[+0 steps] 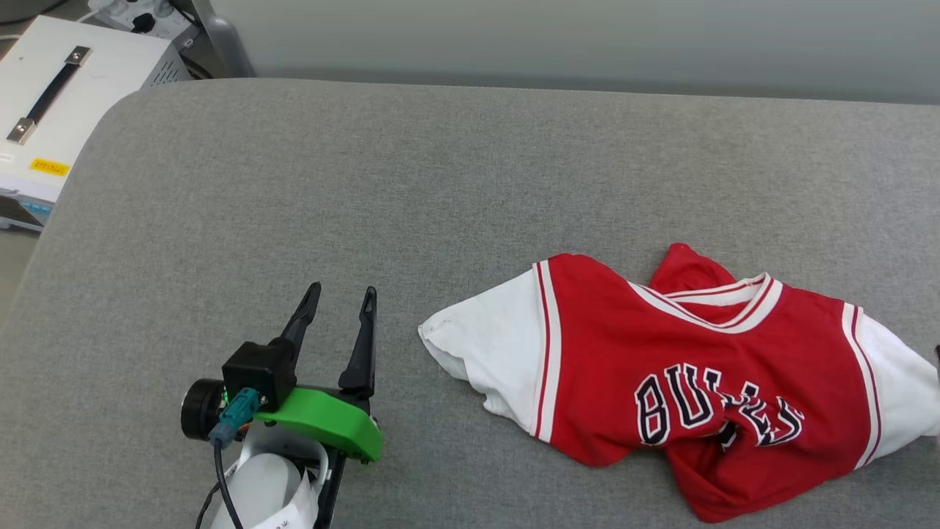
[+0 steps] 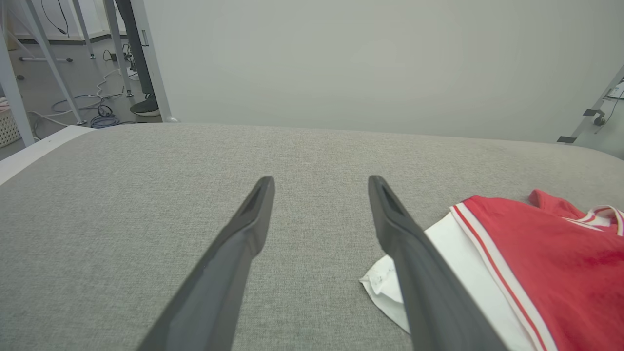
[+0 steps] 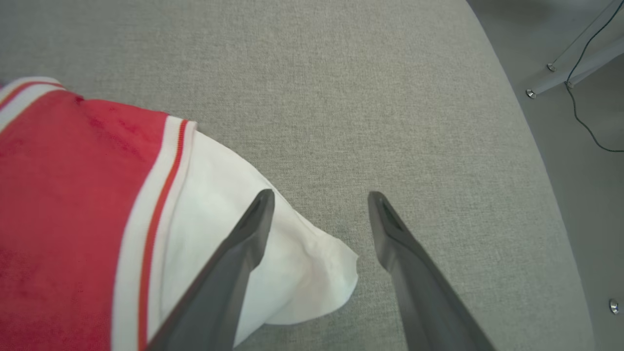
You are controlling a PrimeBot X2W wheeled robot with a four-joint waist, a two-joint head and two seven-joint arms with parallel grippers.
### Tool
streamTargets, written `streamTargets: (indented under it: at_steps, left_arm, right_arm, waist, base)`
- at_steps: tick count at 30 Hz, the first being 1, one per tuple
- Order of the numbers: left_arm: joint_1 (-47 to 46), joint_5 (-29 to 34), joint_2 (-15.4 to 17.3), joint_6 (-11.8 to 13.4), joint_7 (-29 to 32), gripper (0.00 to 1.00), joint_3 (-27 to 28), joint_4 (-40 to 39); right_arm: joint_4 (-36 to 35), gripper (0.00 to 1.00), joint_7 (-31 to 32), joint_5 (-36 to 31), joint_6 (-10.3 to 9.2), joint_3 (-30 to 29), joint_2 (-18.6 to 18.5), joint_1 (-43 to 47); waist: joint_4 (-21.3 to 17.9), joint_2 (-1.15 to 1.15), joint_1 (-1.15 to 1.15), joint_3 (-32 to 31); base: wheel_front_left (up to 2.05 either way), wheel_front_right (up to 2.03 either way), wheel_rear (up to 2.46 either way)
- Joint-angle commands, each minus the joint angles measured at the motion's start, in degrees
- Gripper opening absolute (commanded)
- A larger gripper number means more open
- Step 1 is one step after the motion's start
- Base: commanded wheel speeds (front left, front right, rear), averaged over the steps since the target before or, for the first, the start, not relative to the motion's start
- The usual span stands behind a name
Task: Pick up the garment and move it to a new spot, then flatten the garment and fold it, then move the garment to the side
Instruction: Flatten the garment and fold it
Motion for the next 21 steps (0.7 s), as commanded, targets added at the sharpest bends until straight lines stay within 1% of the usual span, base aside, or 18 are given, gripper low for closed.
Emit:
streamTargets:
  at_steps: [1, 6, 9, 14, 17, 19, 21]
  left_arm:
    - [-0.8, 0.4, 0.2, -0.5, -0.3, 1.0, 0.1, 0.1]
    - [0.3, 0.0, 0.1, -0.5, -0.3, 1.0, -0.7, 0.4]
    - [1.0, -0.5, -0.1, -0.5, -0.3, 1.0, -1.2, 0.3]
    - [2.7, -1.3, -0.1, -0.6, -0.3, 1.0, -4.0, 1.2]
    - [2.3, -2.3, 0.0, -0.6, -0.1, 1.0, -4.7, 1.6]
    - [1.2, -2.7, 0.6, -0.6, 1.9, 1.0, -5.4, 1.8]
    - [-0.4, -2.7, 1.5, -0.6, 6.0, 1.0, -6.2, 2.0]
  right_arm:
    - [-1.3, 1.0, -2.3, 0.8, -0.05, 0.5, 0.7, 0.1]
    - [-6.7, 1.0, -10.3, 0.9, -0.05, 0.7, 3.0, 2.8]
    - [-10.3, 1.0, -15.0, 1.8, -0.05, 0.6, 5.9, 5.0]
    - [-16.5, 1.0, -22.7, 2.4, -0.05, -0.7, 12.8, 8.6]
    - [-19.6, 1.0, -25.7, 2.2, -0.05, -0.2, 15.2, 10.6]
    - [-21.1, 1.0, -26.9, 2.1, -0.05, -0.1, 15.9, 11.2]
    - [-22.2, 1.0, -27.8, 1.8, -0.05, 0.0, 16.3, 11.5]
  waist:
    - [-0.8, 0.0, 0.0, -1.0]
    - [-1.9, 0.0, 0.0, -2.3]
    - [-2.4, 0.0, 0.0, -2.8]
    - [-3.9, 0.0, 0.0, -3.0]
    - [-4.9, 0.0, 0.0, -2.5]
    - [-5.6, 0.0, 0.0, -1.9]
    - [-6.2, 0.0, 0.0, -1.3]
  base:
    - [0.0, 0.0, 0.0]
    - [0.0, 0.0, 0.0]
    - [0.0, 0.0, 0.0]
    - [0.0, 0.0, 0.0]
    - [0.0, 0.0, 0.0]
    - [0.0, 0.0, 0.0]
    - [0.0, 0.0, 0.0]
